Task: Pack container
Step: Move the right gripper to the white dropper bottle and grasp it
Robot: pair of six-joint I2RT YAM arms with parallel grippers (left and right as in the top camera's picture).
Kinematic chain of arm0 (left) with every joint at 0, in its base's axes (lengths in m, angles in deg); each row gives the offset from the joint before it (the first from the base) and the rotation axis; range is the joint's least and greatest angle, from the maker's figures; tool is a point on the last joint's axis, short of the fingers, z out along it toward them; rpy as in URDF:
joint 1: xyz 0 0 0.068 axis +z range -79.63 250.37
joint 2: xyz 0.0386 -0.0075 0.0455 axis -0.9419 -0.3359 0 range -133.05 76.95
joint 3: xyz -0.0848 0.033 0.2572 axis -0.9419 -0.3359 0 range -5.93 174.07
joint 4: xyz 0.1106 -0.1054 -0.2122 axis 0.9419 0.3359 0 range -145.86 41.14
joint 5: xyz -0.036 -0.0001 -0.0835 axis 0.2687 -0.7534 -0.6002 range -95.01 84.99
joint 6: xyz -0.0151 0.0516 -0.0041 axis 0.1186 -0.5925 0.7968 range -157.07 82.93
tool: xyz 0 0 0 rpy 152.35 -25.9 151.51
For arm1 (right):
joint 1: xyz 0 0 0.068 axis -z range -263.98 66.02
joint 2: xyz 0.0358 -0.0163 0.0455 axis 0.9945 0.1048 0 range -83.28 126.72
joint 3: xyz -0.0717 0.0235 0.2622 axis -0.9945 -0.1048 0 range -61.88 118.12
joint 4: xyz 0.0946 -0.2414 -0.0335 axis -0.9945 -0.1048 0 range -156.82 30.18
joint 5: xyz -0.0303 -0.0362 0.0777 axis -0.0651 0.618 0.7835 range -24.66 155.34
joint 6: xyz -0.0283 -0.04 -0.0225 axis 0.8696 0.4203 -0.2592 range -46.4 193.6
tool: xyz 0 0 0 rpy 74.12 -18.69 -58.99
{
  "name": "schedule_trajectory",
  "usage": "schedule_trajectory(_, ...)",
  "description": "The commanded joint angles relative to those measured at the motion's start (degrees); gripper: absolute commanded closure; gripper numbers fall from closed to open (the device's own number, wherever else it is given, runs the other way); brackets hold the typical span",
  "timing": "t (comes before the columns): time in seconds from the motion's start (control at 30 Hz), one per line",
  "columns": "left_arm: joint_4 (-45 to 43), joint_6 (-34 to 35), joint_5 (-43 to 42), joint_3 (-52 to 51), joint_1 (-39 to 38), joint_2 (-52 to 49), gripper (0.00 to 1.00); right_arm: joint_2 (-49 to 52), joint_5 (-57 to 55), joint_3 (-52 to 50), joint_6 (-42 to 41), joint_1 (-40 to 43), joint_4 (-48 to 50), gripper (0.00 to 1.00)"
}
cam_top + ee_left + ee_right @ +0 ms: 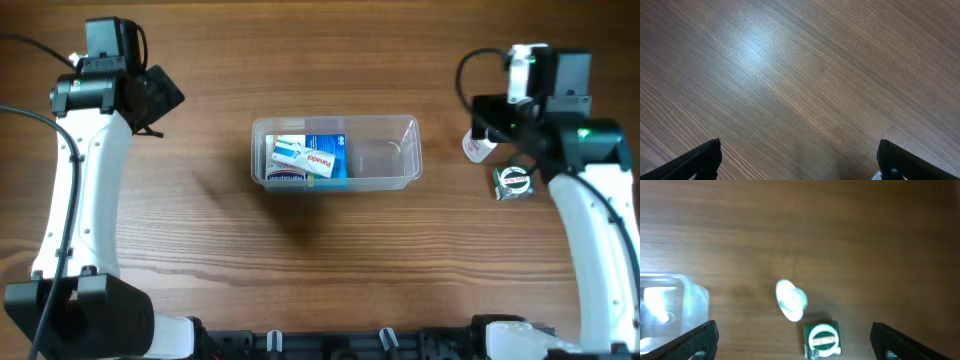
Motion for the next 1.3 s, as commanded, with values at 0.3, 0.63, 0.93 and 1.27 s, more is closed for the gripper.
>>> schedule_trajectory(0.3,-0.1,-0.2,0.7,0.6,0.2,0.3,0.00,12.5,7.5,0.6,7.0,6.0,0.0,0.01)
schedule_trajectory(0.63,-0.1,-0.2,0.7,0.6,0.2,0.3,0.00,20.9,9.3,0.6,9.1,6.0,2.6,0.04)
schedule_trajectory(0.93,-0.1,-0.2,0.7,0.6,0.2,0.3,0.00,24.6,10.7,0.5,9.2,6.0,2.8,0.10)
schedule_trajectory(1.27,-0.1,-0.2,0.7,0.6,0.2,0.3,0.00,25.3,10.7,0.5,9.2,6.0,3.7,0.35)
